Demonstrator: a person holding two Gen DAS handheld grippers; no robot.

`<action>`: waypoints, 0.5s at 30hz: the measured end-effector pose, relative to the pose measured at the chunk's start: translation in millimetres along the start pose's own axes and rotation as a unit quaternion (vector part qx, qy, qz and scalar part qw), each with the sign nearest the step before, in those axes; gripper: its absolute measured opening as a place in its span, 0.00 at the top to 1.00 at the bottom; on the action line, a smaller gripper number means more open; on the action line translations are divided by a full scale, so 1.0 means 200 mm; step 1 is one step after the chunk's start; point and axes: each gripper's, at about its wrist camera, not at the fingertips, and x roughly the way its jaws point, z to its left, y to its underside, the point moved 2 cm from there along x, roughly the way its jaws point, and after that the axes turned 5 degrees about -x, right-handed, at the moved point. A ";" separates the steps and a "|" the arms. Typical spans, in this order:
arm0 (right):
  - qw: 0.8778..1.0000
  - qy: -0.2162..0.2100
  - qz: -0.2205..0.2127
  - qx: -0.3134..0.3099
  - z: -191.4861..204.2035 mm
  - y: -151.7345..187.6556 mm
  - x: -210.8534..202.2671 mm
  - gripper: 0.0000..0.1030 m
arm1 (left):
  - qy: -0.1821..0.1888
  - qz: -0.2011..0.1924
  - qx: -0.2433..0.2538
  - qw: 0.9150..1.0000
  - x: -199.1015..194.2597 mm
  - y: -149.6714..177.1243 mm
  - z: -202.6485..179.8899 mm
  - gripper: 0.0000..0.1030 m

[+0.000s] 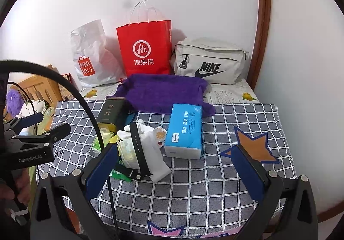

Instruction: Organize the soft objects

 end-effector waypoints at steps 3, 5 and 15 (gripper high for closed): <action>1.000 -0.001 -0.002 -0.001 0.01 -0.01 0.00 0.00 | -0.001 -0.001 0.001 1.000 0.00 -0.01 0.00 0.00; 1.000 -0.001 -0.003 -0.001 0.01 -0.01 -0.01 0.00 | 0.001 -0.001 0.000 1.000 0.00 0.00 0.00 0.00; 1.000 -0.003 -0.008 0.004 0.01 0.02 -0.02 0.00 | -0.001 0.003 0.005 1.000 0.00 0.03 -0.01 0.00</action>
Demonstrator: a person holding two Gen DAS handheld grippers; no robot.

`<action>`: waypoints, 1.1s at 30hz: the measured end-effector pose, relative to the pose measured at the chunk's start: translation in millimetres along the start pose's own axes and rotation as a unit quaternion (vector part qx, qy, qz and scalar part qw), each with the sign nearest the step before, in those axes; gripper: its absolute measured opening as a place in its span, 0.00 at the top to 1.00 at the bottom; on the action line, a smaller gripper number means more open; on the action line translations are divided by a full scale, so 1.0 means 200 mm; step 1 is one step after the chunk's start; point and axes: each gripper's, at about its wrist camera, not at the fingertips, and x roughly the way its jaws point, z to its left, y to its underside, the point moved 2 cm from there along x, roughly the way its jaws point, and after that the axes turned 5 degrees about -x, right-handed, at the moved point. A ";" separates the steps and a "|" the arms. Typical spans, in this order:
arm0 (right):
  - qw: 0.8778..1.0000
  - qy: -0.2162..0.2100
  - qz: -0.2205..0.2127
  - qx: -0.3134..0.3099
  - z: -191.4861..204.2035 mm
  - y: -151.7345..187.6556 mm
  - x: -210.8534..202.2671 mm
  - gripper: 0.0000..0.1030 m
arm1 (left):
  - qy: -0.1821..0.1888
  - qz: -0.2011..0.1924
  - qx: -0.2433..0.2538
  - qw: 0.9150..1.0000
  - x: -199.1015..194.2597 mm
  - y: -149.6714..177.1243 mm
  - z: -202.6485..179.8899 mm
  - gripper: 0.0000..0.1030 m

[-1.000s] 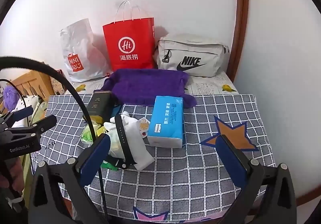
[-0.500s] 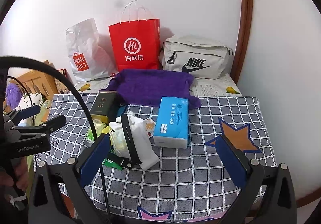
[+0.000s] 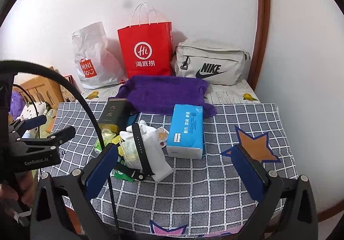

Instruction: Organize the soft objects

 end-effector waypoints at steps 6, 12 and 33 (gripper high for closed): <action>1.000 -0.003 -0.003 0.002 0.01 0.02 -0.01 0.00 | -0.002 0.000 0.004 1.000 -0.01 0.02 -0.01 0.00; 1.000 -0.005 -0.001 0.005 0.00 0.04 -0.01 0.00 | 0.003 -0.003 0.003 1.000 -0.02 0.01 -0.01 0.00; 1.000 -0.010 0.006 0.009 -0.01 0.05 0.02 0.00 | 0.000 -0.001 0.012 1.000 -0.03 0.01 -0.02 0.00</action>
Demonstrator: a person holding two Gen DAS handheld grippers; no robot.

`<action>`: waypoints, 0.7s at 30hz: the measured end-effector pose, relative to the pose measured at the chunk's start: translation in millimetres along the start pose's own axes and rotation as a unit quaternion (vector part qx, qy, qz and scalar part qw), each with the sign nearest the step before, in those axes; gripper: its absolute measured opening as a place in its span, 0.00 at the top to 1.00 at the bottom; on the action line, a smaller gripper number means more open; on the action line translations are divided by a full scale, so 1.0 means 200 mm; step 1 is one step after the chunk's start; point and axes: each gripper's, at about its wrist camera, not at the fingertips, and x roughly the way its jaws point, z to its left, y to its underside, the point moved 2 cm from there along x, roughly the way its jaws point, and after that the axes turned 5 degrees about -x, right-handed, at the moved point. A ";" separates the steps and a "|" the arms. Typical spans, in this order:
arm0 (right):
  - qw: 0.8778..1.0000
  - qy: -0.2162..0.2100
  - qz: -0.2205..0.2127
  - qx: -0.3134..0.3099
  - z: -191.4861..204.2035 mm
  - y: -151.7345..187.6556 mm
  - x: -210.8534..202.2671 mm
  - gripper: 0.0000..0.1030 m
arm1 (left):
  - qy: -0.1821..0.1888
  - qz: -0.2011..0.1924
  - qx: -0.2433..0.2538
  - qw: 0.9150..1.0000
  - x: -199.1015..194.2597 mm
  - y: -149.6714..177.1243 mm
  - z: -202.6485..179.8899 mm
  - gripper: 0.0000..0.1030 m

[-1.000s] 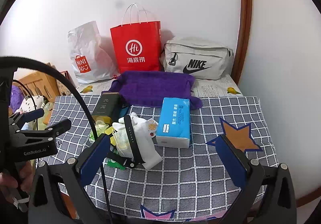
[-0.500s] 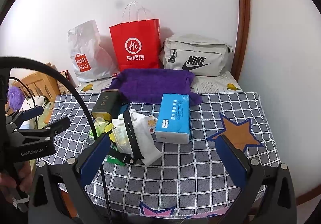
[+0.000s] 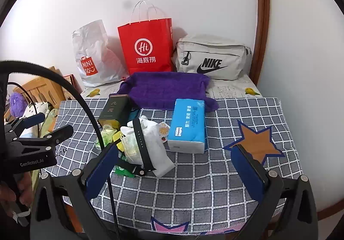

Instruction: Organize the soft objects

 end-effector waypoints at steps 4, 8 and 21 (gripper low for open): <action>1.000 -0.002 0.001 -0.003 0.02 0.00 0.01 0.00 | 0.000 0.000 -0.003 1.000 0.00 0.00 0.01 0.00; 1.000 -0.006 0.002 -0.004 0.03 0.01 0.02 0.00 | -0.002 0.000 -0.005 1.000 0.00 0.01 0.03 0.00; 0.999 -0.034 -0.001 -0.031 0.13 0.04 0.20 0.04 | -0.016 0.014 -0.012 1.000 0.08 0.06 0.10 0.00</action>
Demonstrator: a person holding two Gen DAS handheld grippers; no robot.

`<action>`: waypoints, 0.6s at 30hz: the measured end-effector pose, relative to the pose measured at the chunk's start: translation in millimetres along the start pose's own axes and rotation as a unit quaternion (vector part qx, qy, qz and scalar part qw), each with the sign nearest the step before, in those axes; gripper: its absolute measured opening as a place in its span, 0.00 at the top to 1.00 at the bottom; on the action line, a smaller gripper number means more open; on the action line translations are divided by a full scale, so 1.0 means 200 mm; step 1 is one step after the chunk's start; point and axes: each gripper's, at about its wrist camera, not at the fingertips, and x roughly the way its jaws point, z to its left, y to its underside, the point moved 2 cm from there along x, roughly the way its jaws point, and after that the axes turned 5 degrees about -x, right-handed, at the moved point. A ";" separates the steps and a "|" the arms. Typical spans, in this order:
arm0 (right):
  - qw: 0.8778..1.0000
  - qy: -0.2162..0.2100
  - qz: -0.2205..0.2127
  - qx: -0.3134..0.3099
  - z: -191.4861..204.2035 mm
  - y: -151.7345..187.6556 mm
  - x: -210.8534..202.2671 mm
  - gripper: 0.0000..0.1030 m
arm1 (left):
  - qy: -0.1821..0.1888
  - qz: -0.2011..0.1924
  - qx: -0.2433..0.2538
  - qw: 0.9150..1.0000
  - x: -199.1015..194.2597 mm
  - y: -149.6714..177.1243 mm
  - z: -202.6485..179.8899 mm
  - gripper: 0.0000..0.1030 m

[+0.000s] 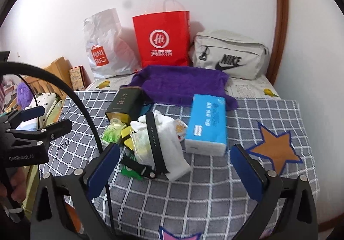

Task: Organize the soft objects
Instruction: 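Grasp the black watch strap with the right gripper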

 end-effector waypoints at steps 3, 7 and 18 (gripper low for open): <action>1.000 -0.002 -0.016 -0.018 0.04 0.01 0.07 0.04 | -0.005 0.006 -0.005 1.000 0.03 0.00 0.03 0.00; 0.999 -0.009 -0.013 -0.040 0.09 0.02 0.20 0.11 | -0.008 0.013 -0.017 1.000 0.07 0.01 0.08 0.00; 0.995 -0.044 0.024 -0.081 0.18 0.08 0.58 0.42 | -0.013 0.018 -0.019 1.000 0.10 0.01 0.09 0.00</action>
